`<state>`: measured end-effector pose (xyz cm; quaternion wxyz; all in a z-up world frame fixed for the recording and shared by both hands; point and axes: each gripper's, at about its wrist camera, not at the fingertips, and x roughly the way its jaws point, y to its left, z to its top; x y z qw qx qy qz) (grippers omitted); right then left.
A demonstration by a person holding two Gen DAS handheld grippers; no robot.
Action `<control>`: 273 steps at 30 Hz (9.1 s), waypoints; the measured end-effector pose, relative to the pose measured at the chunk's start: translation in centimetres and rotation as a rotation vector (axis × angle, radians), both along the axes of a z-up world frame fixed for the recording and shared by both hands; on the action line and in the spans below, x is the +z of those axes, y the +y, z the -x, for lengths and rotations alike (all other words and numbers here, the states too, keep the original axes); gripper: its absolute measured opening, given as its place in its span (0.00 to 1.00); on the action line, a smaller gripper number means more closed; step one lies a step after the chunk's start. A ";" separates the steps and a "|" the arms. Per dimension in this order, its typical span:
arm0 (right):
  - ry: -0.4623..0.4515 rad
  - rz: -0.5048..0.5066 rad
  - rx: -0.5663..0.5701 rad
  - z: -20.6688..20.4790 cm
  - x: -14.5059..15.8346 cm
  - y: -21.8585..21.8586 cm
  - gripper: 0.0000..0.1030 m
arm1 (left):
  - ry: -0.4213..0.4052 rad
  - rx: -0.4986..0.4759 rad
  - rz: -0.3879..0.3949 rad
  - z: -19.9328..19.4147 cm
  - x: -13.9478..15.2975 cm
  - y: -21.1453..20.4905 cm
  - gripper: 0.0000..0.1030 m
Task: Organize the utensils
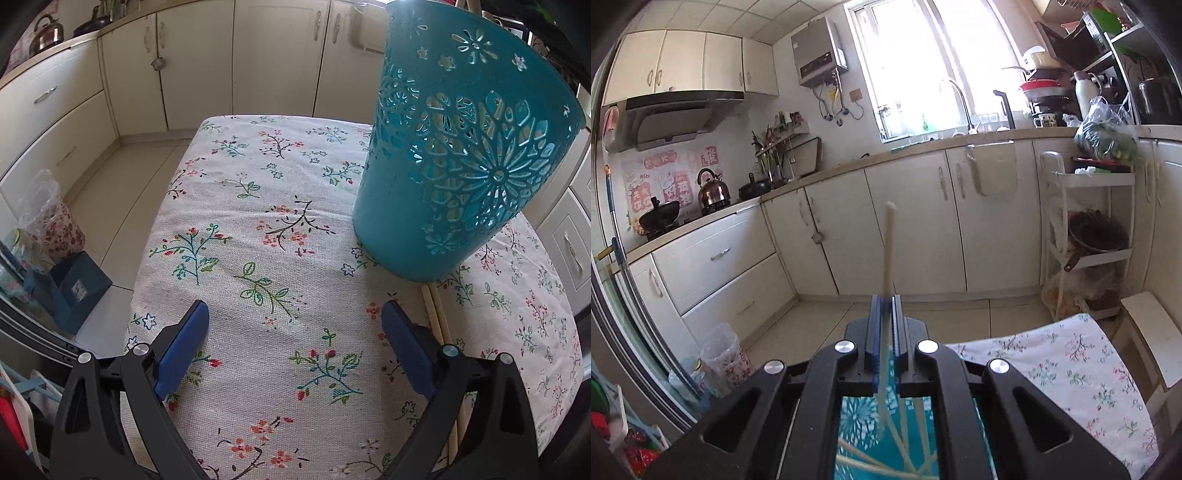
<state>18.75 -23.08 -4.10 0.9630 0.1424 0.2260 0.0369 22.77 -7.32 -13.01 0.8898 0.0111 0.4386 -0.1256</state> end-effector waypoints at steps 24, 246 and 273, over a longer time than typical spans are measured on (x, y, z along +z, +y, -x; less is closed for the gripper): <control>-0.007 -0.014 -0.046 7.0 -0.6 -2.0 0.24 | 0.003 0.008 -0.008 -0.1 0.0 -0.1 0.88; 0.471 -0.316 -0.017 10.4 -7.6 -5.9 0.02 | -0.032 -0.068 0.143 1.3 0.8 0.1 0.78; 0.550 -0.201 0.032 10.0 -12.7 -3.3 0.49 | -0.168 -0.431 -0.476 -4.4 0.2 -5.8 0.83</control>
